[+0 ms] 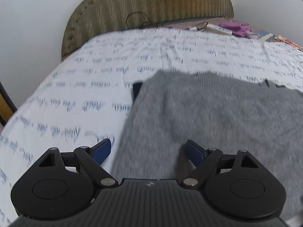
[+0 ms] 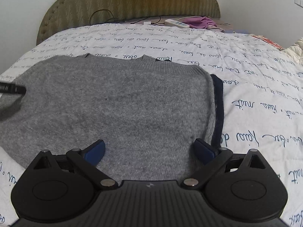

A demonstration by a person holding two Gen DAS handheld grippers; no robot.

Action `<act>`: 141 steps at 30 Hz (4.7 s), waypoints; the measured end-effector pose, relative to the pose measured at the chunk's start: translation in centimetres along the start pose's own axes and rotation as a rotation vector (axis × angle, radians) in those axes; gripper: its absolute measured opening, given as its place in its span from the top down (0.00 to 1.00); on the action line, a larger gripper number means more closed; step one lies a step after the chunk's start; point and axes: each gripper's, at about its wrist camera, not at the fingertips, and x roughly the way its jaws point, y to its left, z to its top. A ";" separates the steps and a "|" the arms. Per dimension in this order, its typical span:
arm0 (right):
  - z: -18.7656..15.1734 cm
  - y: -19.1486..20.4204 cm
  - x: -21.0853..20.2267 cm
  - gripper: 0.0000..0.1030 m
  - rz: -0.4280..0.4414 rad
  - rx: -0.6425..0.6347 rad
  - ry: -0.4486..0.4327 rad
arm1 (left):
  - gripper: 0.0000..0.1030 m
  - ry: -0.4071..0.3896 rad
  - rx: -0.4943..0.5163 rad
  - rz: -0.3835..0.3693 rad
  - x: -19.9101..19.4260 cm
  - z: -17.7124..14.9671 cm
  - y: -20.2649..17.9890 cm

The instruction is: Fold small clothes

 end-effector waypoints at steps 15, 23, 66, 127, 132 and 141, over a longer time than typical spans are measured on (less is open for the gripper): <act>-2.2 1.1 -0.3 0.00 -0.096 0.059 -0.083 | 0.00 -0.007 -0.059 -0.009 -0.4 -3.5 0.8; -2.7 1.1 -0.3 0.00 -0.101 0.063 -0.115 | 0.00 -0.023 -0.070 -0.019 -0.4 -3.9 1.0; -0.7 6.8 -3.3 0.00 0.004 -0.067 -0.135 | 0.01 0.027 -0.073 -0.069 -1.4 -2.6 2.9; -1.9 17.2 -4.1 0.00 0.152 -0.264 -0.132 | 0.01 -0.004 -0.015 -0.037 -1.7 0.6 4.0; -2.1 17.9 -3.9 0.00 0.138 -0.299 -0.140 | 0.01 -0.001 -0.016 -0.049 -1.1 1.2 4.3; -2.2 19.4 -3.4 0.00 0.094 -0.350 -0.163 | 0.02 0.072 -0.076 -0.215 1.9 3.6 7.6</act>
